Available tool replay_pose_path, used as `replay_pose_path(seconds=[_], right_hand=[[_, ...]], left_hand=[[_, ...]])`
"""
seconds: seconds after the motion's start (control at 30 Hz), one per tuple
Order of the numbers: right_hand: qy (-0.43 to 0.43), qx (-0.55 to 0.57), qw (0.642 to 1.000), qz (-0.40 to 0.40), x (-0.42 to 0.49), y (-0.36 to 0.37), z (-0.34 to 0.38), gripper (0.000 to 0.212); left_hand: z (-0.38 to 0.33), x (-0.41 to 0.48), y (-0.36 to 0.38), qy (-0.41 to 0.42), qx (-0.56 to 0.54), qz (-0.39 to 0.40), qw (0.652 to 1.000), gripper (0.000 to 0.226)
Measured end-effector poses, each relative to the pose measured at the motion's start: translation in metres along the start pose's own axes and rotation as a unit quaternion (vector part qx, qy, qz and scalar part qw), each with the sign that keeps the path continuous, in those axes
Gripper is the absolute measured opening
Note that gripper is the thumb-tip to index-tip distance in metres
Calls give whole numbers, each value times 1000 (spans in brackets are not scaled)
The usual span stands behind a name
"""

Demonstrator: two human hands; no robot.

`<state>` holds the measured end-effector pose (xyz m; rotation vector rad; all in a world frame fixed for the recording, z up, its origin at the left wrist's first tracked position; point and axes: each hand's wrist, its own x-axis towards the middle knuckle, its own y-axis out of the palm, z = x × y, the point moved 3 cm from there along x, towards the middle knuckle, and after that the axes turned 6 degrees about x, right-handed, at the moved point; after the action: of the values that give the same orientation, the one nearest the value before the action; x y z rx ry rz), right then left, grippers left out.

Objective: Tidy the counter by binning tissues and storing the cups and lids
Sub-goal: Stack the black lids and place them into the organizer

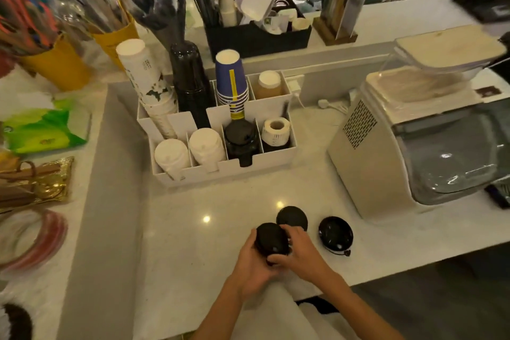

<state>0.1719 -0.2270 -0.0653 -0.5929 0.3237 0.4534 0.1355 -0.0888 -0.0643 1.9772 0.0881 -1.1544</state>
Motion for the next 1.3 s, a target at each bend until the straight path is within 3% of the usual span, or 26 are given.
replay_pose_path(seconds=[0.1, 0.2, 0.27, 0.33, 0.43, 0.5, 0.6, 0.73, 0.87, 0.97, 1.3], right_hand=[[-19, -24, 997, 71, 13, -23, 2, 80], [-39, -19, 999, -21, 26, -49, -1, 58], [-14, -135, 990, -43, 35, -51, -8, 76], [1, -241, 970, -15, 41, -42, -15, 93], [-29, -286, 958, -12, 45, -33, -20, 89], [-32, -267, 963, -11, 46, -39, -18, 85], [-39, -123, 992, 0, 43, -59, -4, 83], [-130, -15, 990, 42, 29, -94, 37, 85], [-162, -20, 976, 145, 17, -101, 78, 84], [-158, -26, 974, 158, 17, -102, 90, 85], [-173, -82, 970, 149, 21, -101, 101, 85]], left_hand=[[-7, 5, 9, 31, -15, -33, 999, 51], [-19, 6, 7, 59, -37, -61, 996, 47], [-25, 3, 2, 73, -61, -63, 993, 49], [-28, -2, -5, 70, -82, -51, 993, 49], [-30, -2, -12, 55, -104, -42, 992, 60], [-32, -3, -10, 56, -97, -28, 993, 64], [-38, 0, -4, 66, -75, -9, 995, 56], [-49, 2, 18, 81, -32, 8, 996, 61], [-51, 1, 47, 61, 16, 92, 994, 55], [-48, -3, 66, 58, 31, 138, 988, 54], [-51, 0, 75, 78, 57, 83, 992, 64]])
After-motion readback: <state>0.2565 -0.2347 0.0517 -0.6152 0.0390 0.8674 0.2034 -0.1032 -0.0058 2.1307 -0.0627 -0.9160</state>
